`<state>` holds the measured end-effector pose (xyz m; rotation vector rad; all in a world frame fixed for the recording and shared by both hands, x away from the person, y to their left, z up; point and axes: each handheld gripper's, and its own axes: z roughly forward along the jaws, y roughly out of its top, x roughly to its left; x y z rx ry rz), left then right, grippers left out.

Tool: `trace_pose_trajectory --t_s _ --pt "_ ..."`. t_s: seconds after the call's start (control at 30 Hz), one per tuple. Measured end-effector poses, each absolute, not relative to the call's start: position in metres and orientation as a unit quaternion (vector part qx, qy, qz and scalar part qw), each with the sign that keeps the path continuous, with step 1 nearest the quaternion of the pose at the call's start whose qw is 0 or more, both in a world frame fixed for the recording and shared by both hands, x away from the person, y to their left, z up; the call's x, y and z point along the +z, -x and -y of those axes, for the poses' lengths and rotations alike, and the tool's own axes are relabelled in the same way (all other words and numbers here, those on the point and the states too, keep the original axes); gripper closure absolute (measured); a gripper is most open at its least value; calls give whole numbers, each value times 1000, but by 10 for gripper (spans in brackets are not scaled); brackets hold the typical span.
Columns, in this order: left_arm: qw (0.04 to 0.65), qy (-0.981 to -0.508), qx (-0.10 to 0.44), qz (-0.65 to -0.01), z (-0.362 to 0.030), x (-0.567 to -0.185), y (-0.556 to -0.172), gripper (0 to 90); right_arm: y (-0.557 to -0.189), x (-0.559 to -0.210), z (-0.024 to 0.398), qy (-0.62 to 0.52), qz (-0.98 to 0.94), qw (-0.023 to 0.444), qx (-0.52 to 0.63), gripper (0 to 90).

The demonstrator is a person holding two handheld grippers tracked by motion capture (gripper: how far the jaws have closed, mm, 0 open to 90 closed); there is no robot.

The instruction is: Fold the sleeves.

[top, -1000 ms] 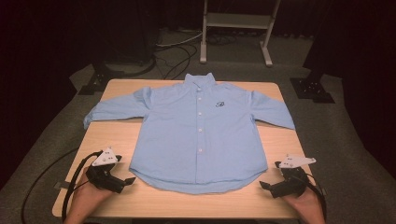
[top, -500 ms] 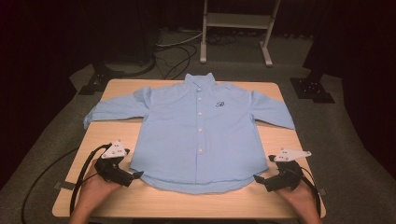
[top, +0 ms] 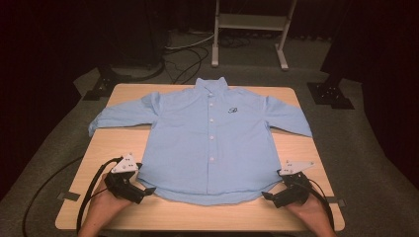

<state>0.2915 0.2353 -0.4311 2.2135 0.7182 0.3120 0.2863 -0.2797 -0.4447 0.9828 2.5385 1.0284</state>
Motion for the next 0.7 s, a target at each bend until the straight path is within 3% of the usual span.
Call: trace_pose_trajectory --t_s 0.7 --pt "360 -885 92 -281 -229 -439 -282 0 -281 -445 279 -341 -864 121 350 0"
